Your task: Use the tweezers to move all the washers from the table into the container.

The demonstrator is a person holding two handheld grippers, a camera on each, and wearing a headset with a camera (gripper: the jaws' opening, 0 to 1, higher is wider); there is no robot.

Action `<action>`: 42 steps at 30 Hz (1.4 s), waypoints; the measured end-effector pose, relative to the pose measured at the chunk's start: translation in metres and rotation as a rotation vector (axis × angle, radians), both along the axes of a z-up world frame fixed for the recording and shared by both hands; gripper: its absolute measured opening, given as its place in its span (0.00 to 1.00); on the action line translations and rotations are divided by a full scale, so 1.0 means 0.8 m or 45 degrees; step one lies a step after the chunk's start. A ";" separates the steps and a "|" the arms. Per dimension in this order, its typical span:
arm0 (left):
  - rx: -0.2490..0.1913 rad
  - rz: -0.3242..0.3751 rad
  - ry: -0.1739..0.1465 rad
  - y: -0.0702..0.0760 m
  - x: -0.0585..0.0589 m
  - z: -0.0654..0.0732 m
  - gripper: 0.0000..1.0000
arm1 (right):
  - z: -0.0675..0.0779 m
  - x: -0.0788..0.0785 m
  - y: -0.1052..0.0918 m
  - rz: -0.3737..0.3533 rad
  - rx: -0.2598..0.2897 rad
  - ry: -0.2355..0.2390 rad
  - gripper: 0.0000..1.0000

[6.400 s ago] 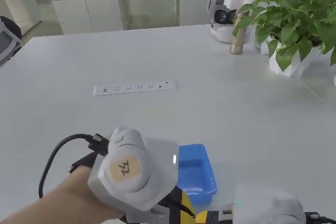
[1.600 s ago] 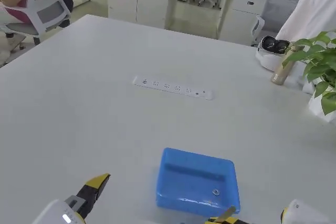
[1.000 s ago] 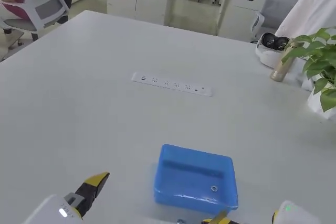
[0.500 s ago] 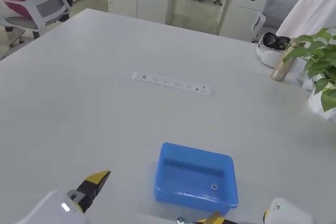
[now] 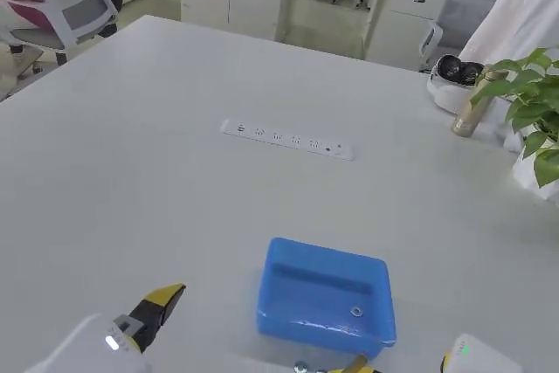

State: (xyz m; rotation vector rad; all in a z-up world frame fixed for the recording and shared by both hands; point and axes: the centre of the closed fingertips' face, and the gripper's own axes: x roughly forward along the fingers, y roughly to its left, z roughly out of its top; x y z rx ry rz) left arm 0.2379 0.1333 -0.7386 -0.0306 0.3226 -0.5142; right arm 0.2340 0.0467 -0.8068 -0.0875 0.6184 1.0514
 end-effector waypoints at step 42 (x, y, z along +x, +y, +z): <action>0.007 -0.009 0.006 -0.001 -0.001 -0.002 0.90 | -0.013 -0.017 0.016 0.297 -0.268 -0.235 0.03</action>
